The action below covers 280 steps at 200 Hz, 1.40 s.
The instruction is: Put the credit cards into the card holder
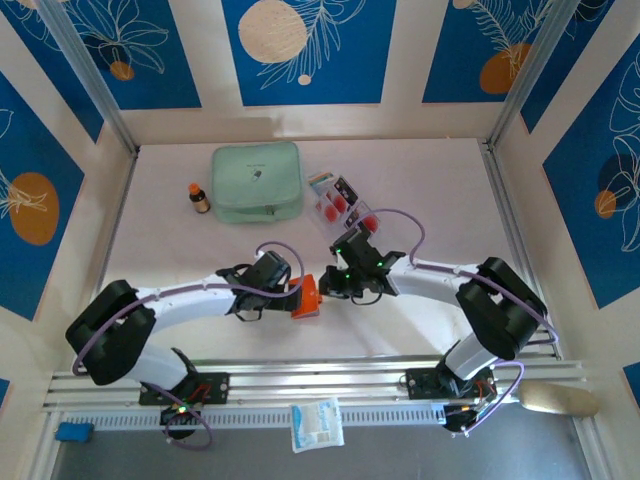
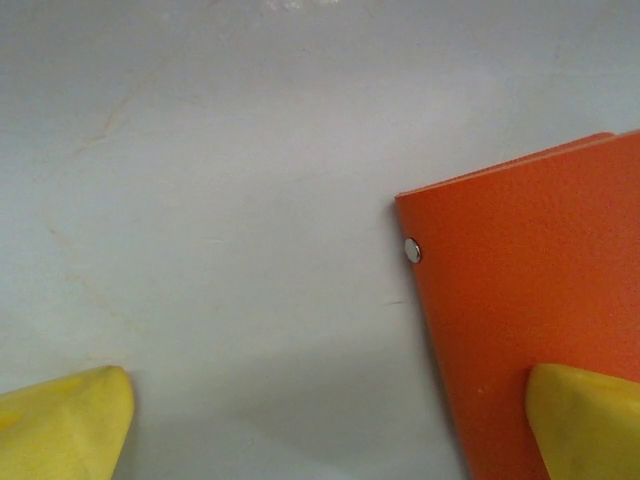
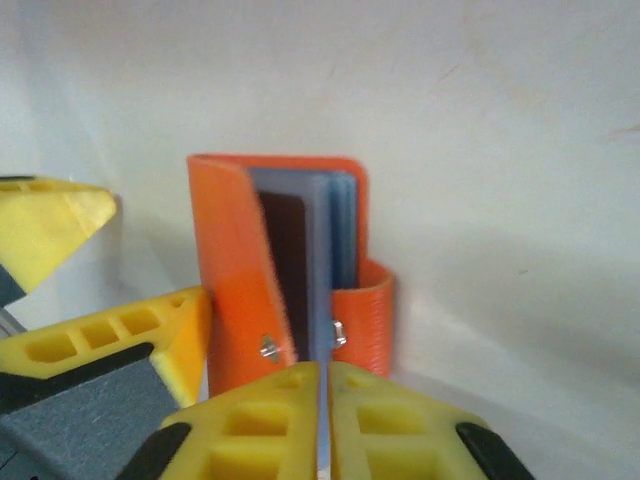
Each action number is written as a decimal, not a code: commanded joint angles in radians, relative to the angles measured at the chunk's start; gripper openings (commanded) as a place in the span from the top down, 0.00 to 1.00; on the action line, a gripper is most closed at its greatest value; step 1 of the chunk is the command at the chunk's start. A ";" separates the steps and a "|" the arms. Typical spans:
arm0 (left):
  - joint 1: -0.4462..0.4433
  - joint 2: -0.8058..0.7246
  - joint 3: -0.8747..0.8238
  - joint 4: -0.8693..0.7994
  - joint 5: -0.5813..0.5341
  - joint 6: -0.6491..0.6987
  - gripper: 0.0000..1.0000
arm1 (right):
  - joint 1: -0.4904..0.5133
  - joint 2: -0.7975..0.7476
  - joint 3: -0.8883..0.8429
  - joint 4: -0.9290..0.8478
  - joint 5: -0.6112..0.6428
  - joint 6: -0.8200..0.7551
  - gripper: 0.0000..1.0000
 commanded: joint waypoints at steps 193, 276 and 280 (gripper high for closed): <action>-0.007 0.024 -0.051 0.028 -0.054 -0.033 0.00 | 0.031 0.156 0.130 -0.109 0.013 -0.072 0.77; -0.007 0.028 -0.054 0.034 -0.053 -0.033 0.00 | -0.001 0.035 0.059 -0.121 0.042 -0.055 0.66; -0.008 0.027 -0.054 0.035 -0.053 -0.033 0.00 | -0.004 0.031 0.055 -0.121 0.042 -0.054 0.66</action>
